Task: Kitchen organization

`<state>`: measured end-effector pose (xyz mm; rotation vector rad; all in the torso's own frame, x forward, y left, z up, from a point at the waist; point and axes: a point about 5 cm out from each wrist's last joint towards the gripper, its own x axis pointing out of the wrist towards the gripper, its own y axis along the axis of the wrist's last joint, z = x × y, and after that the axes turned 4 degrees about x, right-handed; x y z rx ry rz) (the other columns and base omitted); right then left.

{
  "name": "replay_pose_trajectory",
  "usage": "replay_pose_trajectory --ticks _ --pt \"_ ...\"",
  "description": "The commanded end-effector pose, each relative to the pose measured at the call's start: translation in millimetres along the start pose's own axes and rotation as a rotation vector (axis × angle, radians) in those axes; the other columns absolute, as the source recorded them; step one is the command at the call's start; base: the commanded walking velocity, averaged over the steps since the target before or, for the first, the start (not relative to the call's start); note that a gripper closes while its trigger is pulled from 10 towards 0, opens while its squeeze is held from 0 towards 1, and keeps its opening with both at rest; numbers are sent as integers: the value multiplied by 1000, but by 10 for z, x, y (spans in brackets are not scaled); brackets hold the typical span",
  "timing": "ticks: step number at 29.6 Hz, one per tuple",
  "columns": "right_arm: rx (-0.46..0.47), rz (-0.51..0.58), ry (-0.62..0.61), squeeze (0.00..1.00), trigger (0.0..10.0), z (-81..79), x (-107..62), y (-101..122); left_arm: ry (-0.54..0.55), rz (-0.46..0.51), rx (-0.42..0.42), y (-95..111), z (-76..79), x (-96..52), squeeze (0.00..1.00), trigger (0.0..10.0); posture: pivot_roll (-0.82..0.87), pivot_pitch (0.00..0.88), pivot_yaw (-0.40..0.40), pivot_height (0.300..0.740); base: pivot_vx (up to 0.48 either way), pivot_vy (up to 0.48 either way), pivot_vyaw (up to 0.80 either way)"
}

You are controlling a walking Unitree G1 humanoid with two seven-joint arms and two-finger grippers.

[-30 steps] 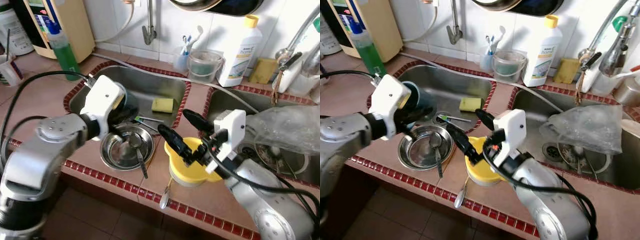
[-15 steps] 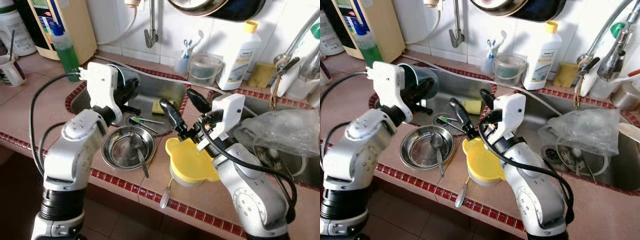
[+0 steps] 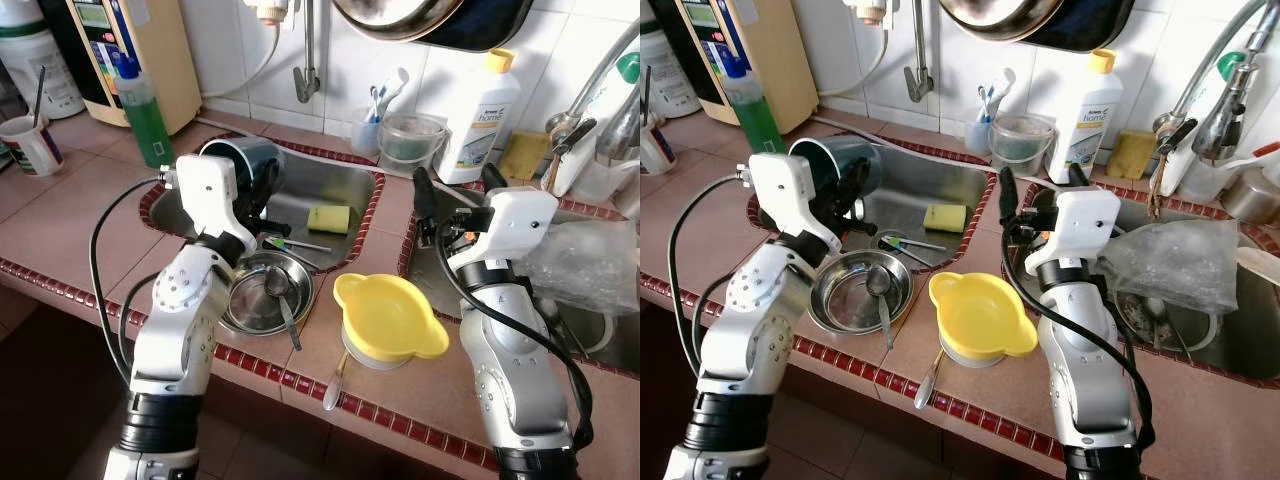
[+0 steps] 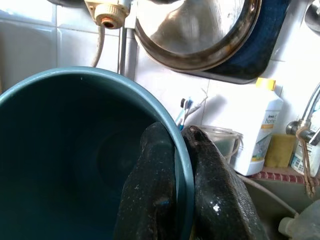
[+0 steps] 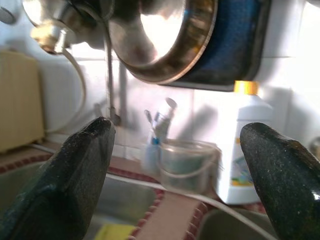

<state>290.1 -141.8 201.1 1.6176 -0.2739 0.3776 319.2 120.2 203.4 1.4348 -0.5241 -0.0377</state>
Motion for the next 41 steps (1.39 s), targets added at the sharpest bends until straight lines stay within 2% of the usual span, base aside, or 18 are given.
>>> replay_pose_trajectory --ticks 1,3,6,11,16,21,30,41 --pt "-17 6 -20 0 10000 21 -9 -33 15 27 10 -23 -19 -15 0 10000 -93 0 35 740 0 0 0" --pt "-21 11 -28 0 10000 21 -11 -48 23 33 23 -56 -16 -20 0 10000 -94 0 36 740 0 0 0" --pt "-18 21 -49 0 10000 4 -10 -100 -6 3 55 -212 48 10 0 10000 -95 0 38 740 0 0 0" --pt "-24 34 -45 0 10000 -15 5 -111 -87 28 53 -157 117 104 0 10000 -101 0 51 740 0 0 0" --pt "-26 41 -49 0 10000 -15 10 -116 -115 31 78 -157 121 141 0 10000 -107 0 54 740 0 0 0" --pt "-28 48 -52 0 10000 -20 6 -124 -122 19 61 -190 121 165 0 10000 -116 0 62 740 0 0 0" --pt "-14 20 -42 0 10000 -52 -90 -172 -127 -4 56 -284 111 46 0 10000 -112 13 55 740 0 0 0" --pt "-5 17 -28 0 10000 -82 -91 -173 -135 -18 37 -272 100 36 0 10000 -101 21 51 740 0 69 0"
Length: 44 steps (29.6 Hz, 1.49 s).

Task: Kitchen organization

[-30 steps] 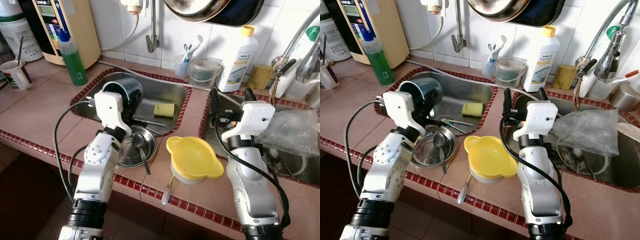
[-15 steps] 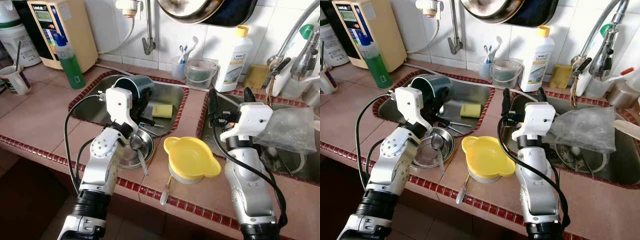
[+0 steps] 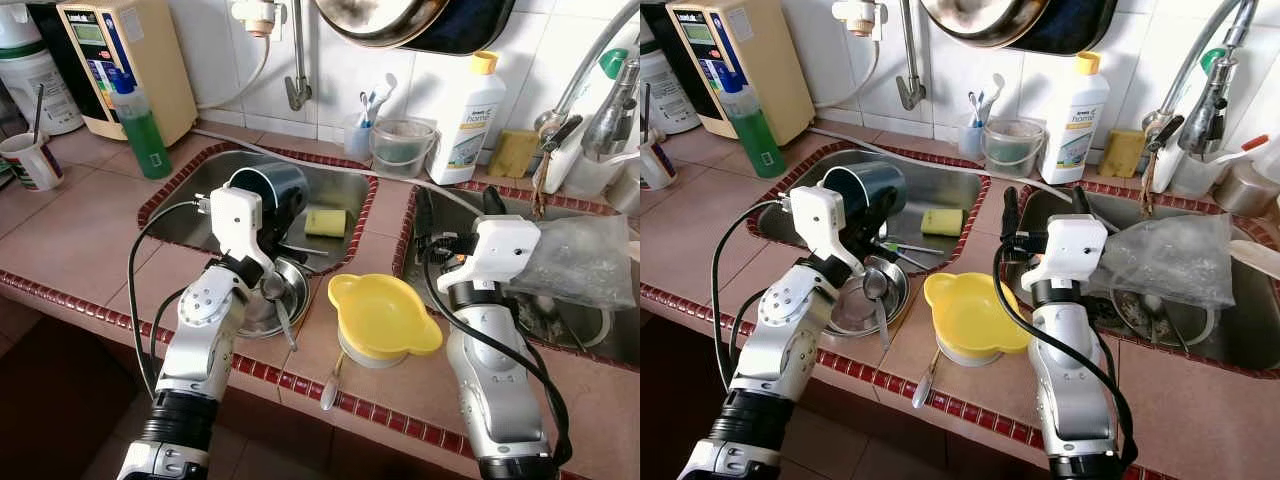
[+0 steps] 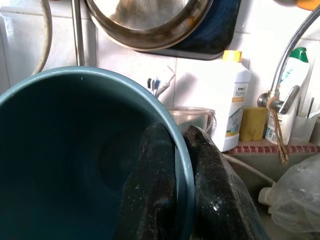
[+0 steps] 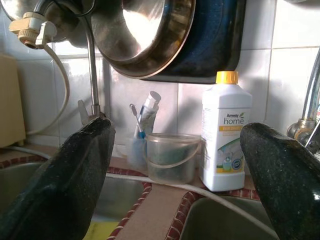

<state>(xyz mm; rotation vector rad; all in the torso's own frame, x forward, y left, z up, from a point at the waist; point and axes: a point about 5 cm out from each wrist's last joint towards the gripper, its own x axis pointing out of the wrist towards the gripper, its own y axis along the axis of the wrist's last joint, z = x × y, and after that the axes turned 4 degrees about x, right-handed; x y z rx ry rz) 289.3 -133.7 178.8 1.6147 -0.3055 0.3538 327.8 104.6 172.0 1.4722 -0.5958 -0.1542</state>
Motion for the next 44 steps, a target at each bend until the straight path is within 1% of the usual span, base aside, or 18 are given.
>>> replay_pose_trajectory --ticks 1,13,33,38,44 --pt "6 10 6 0 10000 -15 1 35 -13 24 16 75 -2 6 0 10000 -101 21 51 740 0 247 0" --pt "11 4 8 0 10000 -34 -17 22 -32 14 20 71 34 20 0 10000 -104 12 56 740 0 333 0" --pt "18 1 23 0 10000 -64 -20 15 -45 25 14 95 64 37 0 10000 -101 1 52 740 0 350 0" --pt "27 -19 18 0 10000 -64 -23 -1 -47 29 18 103 75 31 0 10000 -102 6 50 740 0 0 -95" --pt "28 -35 14 0 10000 -46 -23 -20 -53 26 19 101 91 20 0 10000 -100 15 49 740 0 0 -798"
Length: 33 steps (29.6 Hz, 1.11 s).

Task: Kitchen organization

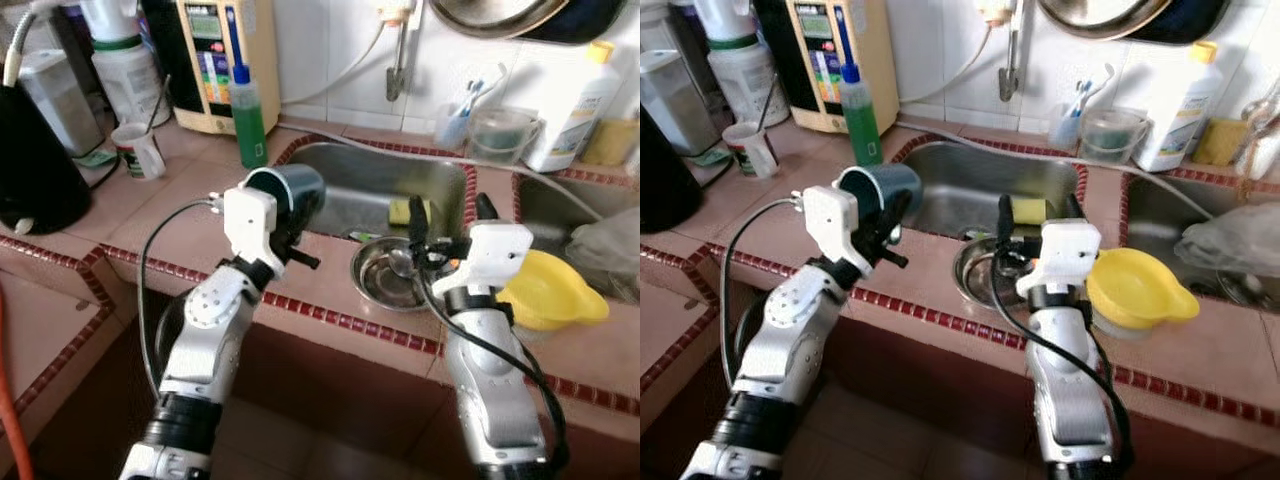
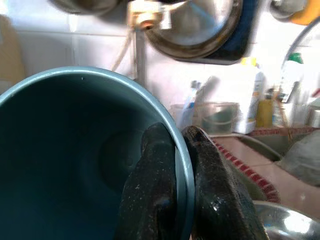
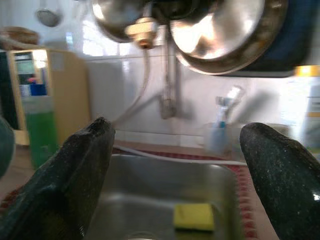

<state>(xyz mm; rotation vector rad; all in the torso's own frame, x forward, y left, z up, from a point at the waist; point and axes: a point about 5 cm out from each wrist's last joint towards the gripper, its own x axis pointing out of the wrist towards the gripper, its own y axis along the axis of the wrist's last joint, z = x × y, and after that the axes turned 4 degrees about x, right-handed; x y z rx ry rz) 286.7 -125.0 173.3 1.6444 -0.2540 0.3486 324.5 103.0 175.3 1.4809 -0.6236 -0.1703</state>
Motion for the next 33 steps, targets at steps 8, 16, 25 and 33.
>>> replay_pose_trajectory --ticks 8,16,25,33 --pt "-4 -11 -9 0 10000 49 17 12 -23 4 17 48 44 22 0 10000 -93 24 48 740 0 0 -788" --pt "-2 -19 -8 0 10000 40 21 6 -20 -2 28 46 33 14 0 10000 -90 28 46 740 0 0 -788" --pt "-1 9 10 0 10000 18 30 38 -16 -7 8 62 1 37 0 10000 -90 26 46 740 0 0 -350" --pt "0 8 16 0 10000 11 27 32 -18 -6 1 69 -2 44 0 10000 -89 27 43 740 91 0 0"
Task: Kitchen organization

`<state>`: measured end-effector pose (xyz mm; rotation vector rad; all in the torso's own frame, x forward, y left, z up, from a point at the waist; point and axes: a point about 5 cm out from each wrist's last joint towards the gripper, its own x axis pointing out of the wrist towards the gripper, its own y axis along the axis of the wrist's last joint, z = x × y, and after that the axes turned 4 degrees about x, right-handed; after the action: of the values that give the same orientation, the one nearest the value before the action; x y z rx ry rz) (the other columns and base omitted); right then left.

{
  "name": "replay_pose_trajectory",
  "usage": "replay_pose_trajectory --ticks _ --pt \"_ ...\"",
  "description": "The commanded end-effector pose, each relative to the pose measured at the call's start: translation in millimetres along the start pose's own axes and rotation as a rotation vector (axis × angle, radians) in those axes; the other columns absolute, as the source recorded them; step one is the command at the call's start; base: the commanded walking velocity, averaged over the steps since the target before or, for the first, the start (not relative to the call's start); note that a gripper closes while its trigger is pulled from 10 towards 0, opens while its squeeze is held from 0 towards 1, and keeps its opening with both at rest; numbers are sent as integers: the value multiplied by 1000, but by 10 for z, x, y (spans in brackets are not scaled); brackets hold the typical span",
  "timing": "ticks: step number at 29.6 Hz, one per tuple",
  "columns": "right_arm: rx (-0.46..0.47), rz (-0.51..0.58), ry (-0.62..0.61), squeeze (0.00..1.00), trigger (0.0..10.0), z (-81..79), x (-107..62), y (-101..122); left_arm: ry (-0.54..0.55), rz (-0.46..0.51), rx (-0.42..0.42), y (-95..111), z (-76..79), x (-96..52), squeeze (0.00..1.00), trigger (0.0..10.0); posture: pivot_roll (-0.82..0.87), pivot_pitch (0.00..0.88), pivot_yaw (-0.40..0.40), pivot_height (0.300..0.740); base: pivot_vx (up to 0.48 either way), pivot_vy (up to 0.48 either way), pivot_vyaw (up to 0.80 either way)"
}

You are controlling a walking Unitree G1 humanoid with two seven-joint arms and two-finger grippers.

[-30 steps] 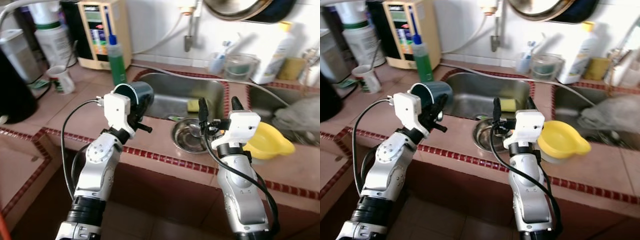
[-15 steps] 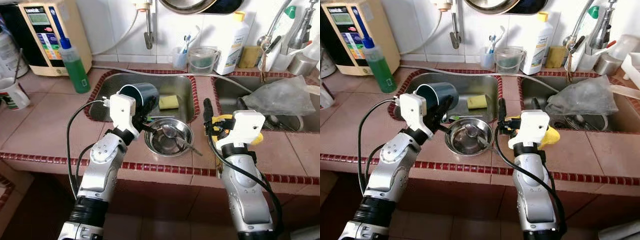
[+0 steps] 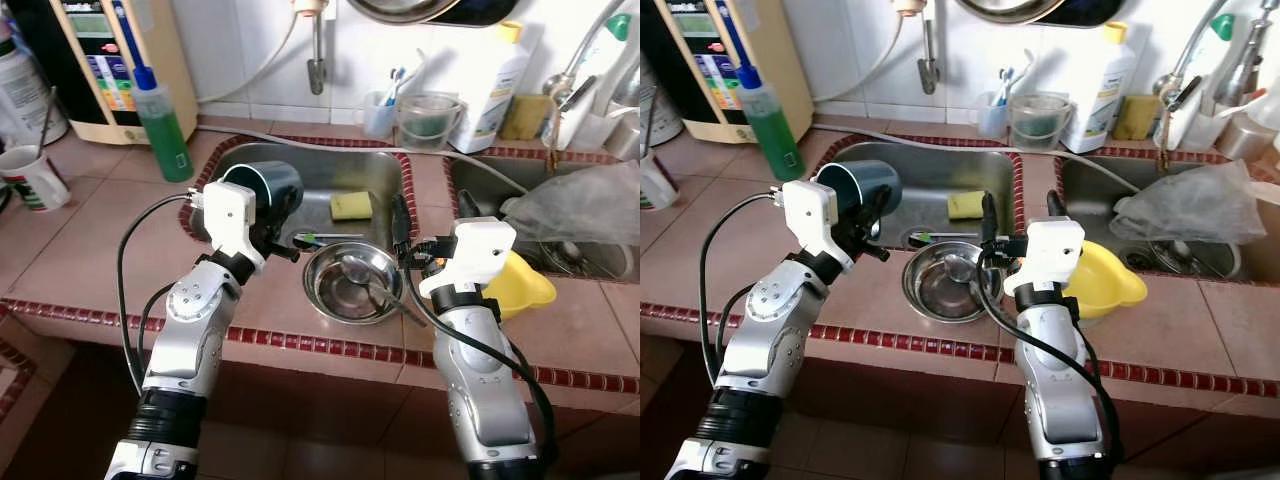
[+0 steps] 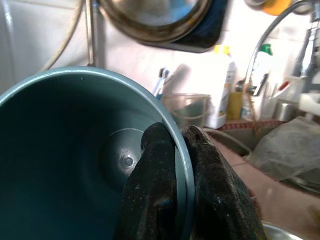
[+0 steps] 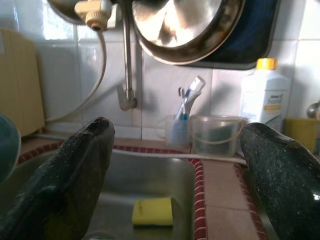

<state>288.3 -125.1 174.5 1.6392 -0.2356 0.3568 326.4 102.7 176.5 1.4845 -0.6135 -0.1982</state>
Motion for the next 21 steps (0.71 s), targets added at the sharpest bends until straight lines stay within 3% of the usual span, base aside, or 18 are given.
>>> replay_pose_trajectory --ticks 1,21 --pt "2 15 0 0 10000 11 7 28 -8 18 5 64 5 23 0 10000 -90 28 44 740 244 0 0" --pt "11 13 17 0 10000 -14 6 20 -11 25 4 78 12 37 0 10000 -84 15 38 740 249 0 0"
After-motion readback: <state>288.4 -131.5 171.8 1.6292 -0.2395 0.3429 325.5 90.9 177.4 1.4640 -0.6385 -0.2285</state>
